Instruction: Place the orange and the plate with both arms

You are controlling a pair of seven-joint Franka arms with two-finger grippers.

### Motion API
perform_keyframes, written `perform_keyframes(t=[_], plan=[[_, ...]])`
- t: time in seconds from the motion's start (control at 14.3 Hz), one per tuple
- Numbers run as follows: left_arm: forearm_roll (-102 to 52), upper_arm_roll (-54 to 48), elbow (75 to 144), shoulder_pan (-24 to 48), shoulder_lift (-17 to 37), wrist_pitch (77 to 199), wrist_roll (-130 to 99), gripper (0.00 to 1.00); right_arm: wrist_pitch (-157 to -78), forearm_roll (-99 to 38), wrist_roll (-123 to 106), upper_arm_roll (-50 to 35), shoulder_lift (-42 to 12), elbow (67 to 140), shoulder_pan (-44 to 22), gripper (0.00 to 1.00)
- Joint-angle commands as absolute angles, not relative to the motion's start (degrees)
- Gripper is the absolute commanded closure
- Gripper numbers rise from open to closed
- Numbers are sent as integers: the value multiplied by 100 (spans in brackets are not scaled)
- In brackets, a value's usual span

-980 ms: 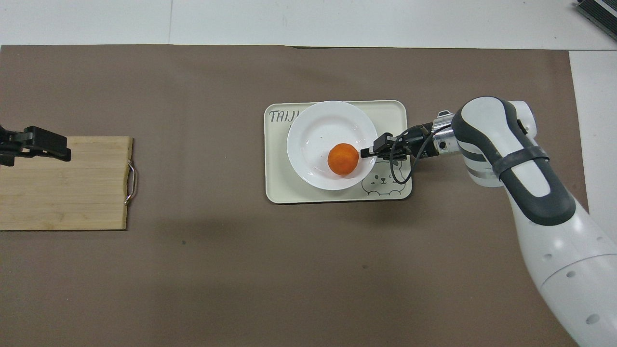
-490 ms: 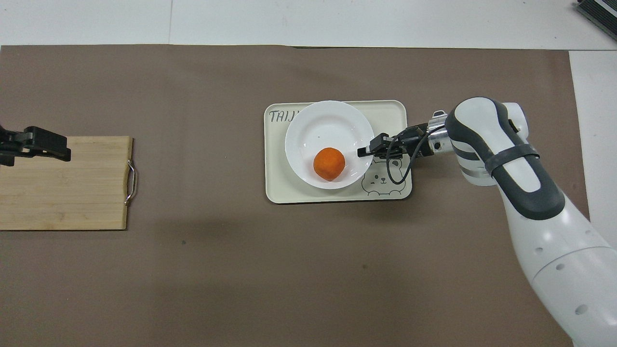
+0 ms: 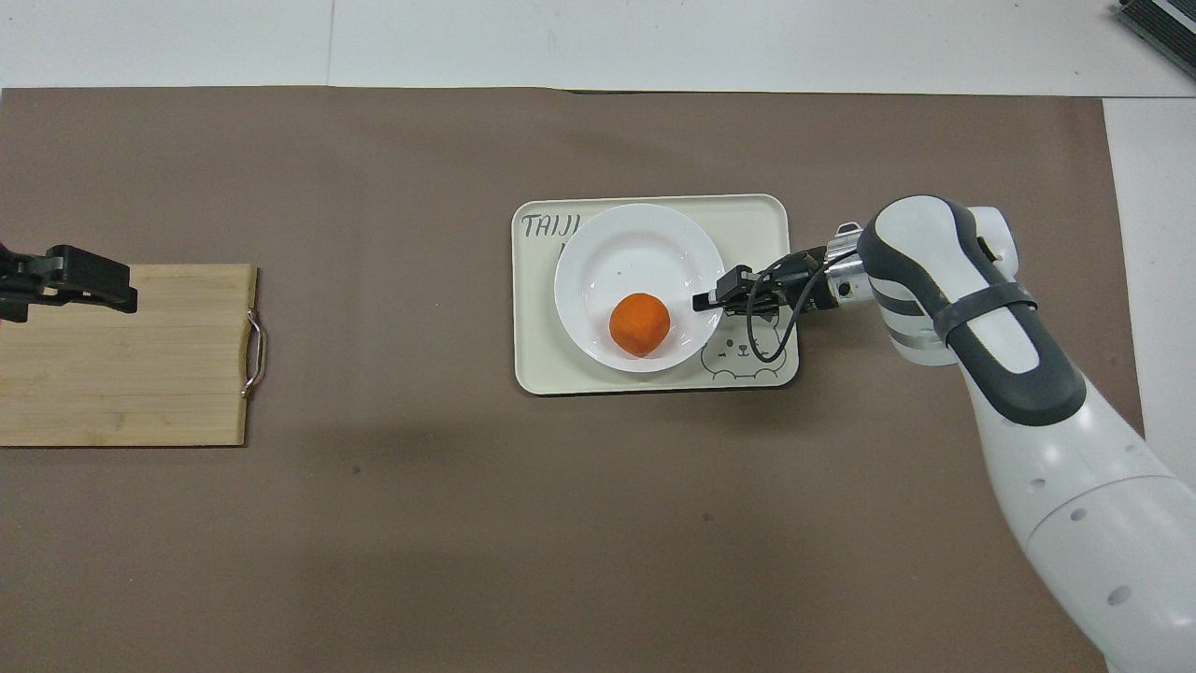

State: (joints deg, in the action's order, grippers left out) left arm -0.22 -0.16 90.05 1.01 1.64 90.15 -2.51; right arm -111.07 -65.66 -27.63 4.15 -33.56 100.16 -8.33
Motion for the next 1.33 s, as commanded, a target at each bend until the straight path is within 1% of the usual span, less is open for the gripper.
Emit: perform_keyframes(t=[0.0,0.21,0.42,0.7,0.91,0.98,1.12,1.26], plan=[[88,-26,8974,97,167,9044,-325,0,-11171,-6479,-2839,387,-3287,10081,-791,0],[88,-26,8974,97,167,9044,-325,0,-11188,-6075,-2568,422,-3138,10028,-800,0],[88,-26,8974,97,167,9044,-325,0,-11495,-5092,-1988,396,-2875,9905,-826,0],[88,-26,8974,97,167,9044,-325,0,-11549,-4546,-1750,500,-2611,9870,-809,0],[88,-26,8974,97,167,9044,-325,0,-11820,-2959,-1241,501,-2199,9861,-826,0],[88,-26,8974,97,167,9044,-325,0,-11804,-2388,-1057,484,-2041,9870,-826,0],[88,-26,8974,97,167,9044,-325,0,-11716,-1664,-757,483,-1777,9888,-817,0],[88,-26,8974,97,167,9044,-325,0,-11410,-1224,-345,492,-1565,9888,-791,0]])
